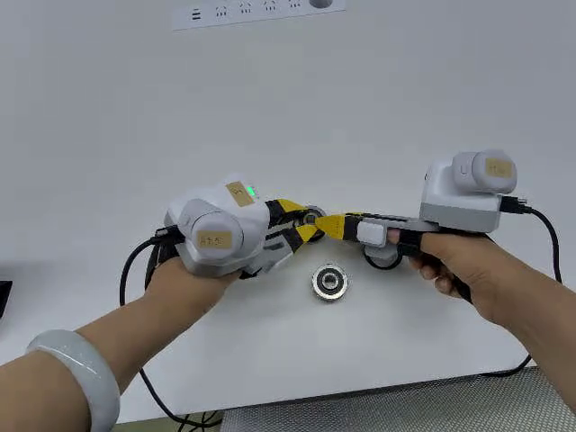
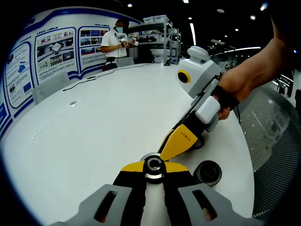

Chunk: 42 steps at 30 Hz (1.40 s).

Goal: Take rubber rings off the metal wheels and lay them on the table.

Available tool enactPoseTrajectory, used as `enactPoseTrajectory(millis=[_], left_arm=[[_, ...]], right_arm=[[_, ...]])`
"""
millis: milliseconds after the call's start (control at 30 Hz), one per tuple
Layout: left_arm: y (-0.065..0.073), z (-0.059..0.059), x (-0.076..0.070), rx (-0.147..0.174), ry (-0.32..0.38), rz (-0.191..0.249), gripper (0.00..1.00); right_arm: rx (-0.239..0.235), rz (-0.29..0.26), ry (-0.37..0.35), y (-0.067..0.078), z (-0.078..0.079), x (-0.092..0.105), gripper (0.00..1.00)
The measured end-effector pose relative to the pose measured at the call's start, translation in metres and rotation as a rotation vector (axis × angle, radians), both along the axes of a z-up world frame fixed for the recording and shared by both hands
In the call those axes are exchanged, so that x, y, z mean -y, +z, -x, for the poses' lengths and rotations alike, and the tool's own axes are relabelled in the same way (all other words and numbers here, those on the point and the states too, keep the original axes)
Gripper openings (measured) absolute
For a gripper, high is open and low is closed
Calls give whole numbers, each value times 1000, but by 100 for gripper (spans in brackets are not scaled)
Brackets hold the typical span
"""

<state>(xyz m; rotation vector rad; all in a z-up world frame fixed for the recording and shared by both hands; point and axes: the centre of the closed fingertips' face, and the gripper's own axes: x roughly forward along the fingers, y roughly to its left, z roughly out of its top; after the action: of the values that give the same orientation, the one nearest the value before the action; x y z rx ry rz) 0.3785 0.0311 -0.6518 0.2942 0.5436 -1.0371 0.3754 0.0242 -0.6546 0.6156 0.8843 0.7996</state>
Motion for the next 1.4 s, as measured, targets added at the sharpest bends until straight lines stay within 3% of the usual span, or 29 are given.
enactPoseTrajectory(millis=[567,867,1400], left_arm=[[0,0,-1,0,0,4,13],[0,1,-1,0,2,4,13],[0,1,0,2,0,6,13]], right_arm=[[-7,-12,17,3,6,0,17],[21,-22,-6,7,-6,-3,31],[7,-33,35,8,-2,-8,31]])
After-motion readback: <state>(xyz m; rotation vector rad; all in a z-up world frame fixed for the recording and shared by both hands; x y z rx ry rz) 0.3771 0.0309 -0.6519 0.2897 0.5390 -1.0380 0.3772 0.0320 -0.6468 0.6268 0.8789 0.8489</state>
